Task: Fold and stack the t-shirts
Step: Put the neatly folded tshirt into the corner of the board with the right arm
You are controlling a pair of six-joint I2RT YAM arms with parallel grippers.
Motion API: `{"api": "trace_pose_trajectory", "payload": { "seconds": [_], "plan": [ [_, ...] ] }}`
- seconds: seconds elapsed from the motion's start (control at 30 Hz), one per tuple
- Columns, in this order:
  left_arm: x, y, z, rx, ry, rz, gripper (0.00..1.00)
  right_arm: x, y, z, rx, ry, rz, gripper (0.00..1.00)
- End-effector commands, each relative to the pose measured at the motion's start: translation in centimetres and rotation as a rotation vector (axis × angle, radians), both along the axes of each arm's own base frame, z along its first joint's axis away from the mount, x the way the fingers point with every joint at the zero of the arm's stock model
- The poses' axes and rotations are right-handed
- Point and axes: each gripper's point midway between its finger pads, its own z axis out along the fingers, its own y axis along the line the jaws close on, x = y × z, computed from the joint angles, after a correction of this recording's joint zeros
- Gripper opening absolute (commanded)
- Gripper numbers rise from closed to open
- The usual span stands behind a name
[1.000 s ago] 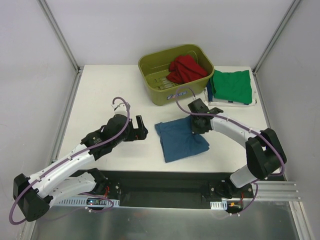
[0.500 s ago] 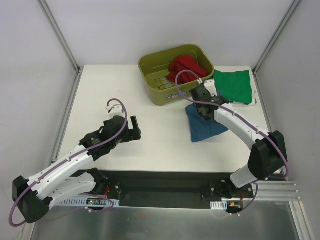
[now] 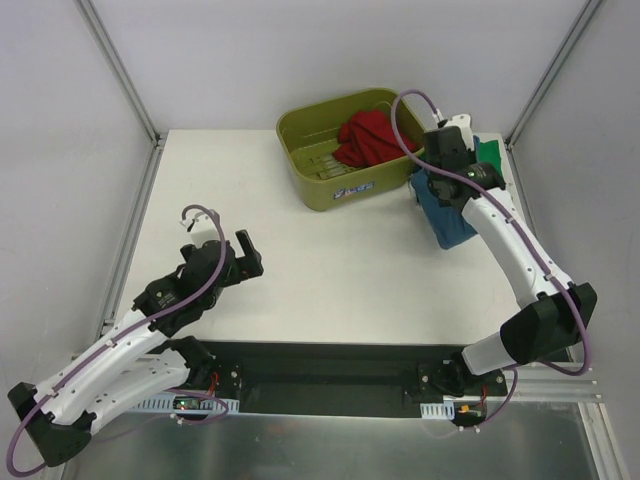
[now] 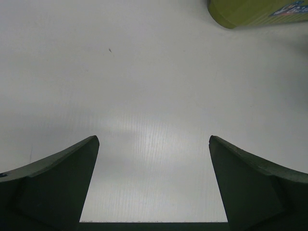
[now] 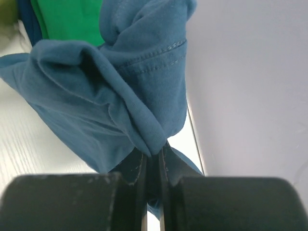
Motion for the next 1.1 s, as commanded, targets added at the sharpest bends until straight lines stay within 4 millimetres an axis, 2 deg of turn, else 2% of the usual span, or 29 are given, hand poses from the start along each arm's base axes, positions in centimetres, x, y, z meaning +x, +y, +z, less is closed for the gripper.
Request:
{"api": "trace_pose_trajectory", "payload": {
  "seconds": [0.0, 0.17, 0.23, 0.27, 0.33, 0.37, 0.47, 0.87, 1.07],
  "plan": [
    [0.4, 1.7, 1.0, 0.018, -0.032, 0.085, 0.99, 0.6, -1.0, 5.6, 0.011, -0.101, 0.024, 0.01],
    [0.7, 1.5, 0.6, 0.03, -0.002, 0.091, 0.99, 1.6, -2.6, 8.6, 0.045, -0.131, -0.023, 0.01],
    [0.9, 1.4, 0.5, 0.043, 0.01, 0.093, 0.99, 2.0, -3.5, 8.7, 0.046, -0.113, -0.044, 0.01],
    [1.0, 1.4, 0.3, 0.051, 0.019, 0.096, 0.99, 2.2, -3.7, 9.9, 0.059, -0.142, -0.048, 0.01],
    [1.2, 1.4, 0.3, 0.058, 0.023, 0.101, 0.99, 2.7, -4.3, 10.0, 0.067, -0.132, -0.062, 0.01],
    [1.3, 1.4, 0.1, 0.066, 0.032, 0.104, 0.99, 2.9, -4.5, 10.8, 0.075, -0.153, -0.066, 0.01],
    [1.6, 1.5, 0.0, 0.065, 0.036, 0.126, 0.99, 4.1, -4.6, 11.4, 0.088, -0.176, -0.054, 0.01],
    [1.7, 2.8, 0.5, 0.039, 0.003, 0.199, 0.99, 9.9, -3.0, 11.6, 0.236, -0.271, -0.035, 0.01],
    [1.6, 3.0, 0.5, 0.04, 0.008, 0.206, 0.99, 12.6, -3.3, 8.9, 0.309, -0.266, -0.06, 0.01]
  ]
}}
